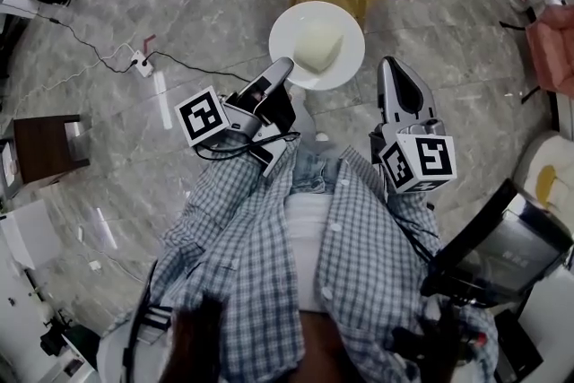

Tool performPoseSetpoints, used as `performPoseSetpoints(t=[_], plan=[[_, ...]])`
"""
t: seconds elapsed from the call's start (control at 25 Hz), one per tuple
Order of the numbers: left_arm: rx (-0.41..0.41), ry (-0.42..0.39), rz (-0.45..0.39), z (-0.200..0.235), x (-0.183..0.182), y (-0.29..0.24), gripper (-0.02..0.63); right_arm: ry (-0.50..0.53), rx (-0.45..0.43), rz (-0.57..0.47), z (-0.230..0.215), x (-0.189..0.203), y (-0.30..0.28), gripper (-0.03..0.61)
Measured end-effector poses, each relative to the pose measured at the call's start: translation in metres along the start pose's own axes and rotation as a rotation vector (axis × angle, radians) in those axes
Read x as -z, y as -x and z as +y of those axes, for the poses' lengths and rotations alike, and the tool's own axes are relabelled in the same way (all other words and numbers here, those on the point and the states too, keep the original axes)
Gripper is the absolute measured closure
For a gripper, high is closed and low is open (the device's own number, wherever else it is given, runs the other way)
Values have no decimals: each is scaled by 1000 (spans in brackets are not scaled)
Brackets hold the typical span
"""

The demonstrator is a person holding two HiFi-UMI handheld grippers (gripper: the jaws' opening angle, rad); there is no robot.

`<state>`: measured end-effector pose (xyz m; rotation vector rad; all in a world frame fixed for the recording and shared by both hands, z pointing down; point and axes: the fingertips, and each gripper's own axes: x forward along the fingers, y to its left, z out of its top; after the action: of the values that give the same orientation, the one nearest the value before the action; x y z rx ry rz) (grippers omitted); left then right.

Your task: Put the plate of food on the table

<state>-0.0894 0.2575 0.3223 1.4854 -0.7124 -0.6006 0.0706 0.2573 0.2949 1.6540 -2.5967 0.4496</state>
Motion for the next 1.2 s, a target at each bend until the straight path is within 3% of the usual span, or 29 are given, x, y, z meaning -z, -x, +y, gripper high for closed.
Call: performPoseSetpoints(t=[0.48, 0.68, 1.0, 1.2], plan=[[-4, -8, 61, 2, 3, -12, 592, -4, 66, -4, -9, 3, 10, 572], [-8, 10, 84, 2, -4, -27, 592, -56, 94, 3, -20, 1, 0, 571], [-15, 34, 79, 14, -70, -96, 592, -63, 80, 43, -57, -9, -95, 572], [-23, 28, 85, 15, -84, -101, 592, -66, 86, 50, -56, -10, -106, 572]])
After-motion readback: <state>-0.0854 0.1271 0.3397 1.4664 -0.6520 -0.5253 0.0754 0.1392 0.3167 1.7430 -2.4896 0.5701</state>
